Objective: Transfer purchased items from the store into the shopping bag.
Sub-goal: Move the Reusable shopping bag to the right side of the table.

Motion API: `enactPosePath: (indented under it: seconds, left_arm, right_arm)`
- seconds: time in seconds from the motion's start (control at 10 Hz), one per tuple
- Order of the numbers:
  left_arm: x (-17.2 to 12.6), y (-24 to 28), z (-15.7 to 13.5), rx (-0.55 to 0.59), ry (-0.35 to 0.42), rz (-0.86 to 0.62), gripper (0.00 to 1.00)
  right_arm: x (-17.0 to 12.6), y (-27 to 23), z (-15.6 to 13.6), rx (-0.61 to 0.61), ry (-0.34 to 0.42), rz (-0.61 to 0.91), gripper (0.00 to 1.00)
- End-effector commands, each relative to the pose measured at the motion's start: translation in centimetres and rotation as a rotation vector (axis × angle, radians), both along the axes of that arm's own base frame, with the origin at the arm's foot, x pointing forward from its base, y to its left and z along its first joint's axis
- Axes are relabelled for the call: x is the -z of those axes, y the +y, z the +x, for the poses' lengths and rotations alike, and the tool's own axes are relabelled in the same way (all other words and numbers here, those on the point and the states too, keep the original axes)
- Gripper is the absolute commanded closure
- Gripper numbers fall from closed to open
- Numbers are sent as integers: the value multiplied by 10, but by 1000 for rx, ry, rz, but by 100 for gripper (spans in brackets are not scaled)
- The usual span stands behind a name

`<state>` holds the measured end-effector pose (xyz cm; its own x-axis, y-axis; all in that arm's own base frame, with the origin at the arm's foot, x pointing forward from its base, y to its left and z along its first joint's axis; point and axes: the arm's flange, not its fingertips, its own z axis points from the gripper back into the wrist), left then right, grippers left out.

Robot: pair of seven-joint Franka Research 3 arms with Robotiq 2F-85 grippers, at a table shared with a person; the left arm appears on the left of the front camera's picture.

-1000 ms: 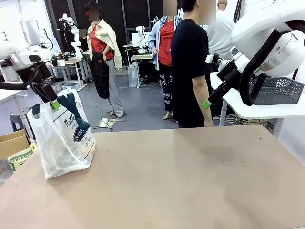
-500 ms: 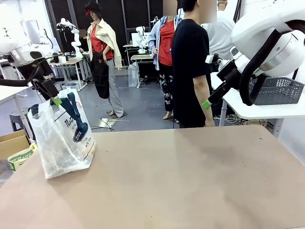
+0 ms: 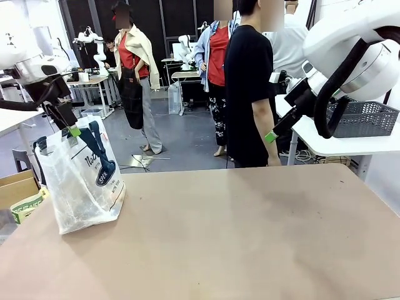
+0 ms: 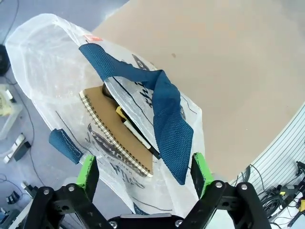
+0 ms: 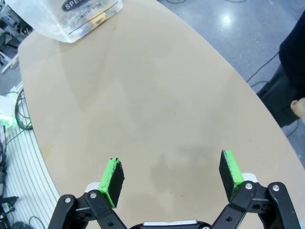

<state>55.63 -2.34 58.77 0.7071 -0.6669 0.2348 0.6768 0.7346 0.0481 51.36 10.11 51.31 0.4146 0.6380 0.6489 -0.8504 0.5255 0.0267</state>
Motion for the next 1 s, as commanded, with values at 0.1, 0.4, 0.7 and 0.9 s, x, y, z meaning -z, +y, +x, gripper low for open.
enactPosePath:
  seconds: [0.1, 0.4, 0.7, 0.9]
  left_arm:
    - [0, 0, 0, 0, 0, 0, 0]
    - [0, -3, -1, 14, 4, 32, 0]
    - [-18, -21, 12, 406, -85, -20, 0]
    - [-19, -44, 19, 555, -140, -42, 0]
  right_arm:
    - [-3, 0, 1, 2, 16, -5, 0]
    - [-3, 0, 1, 2, 16, -5, 0]
    - [-3, 0, 1, 2, 16, -5, 0]
    - [-3, 0, 1, 2, 16, -5, 0]
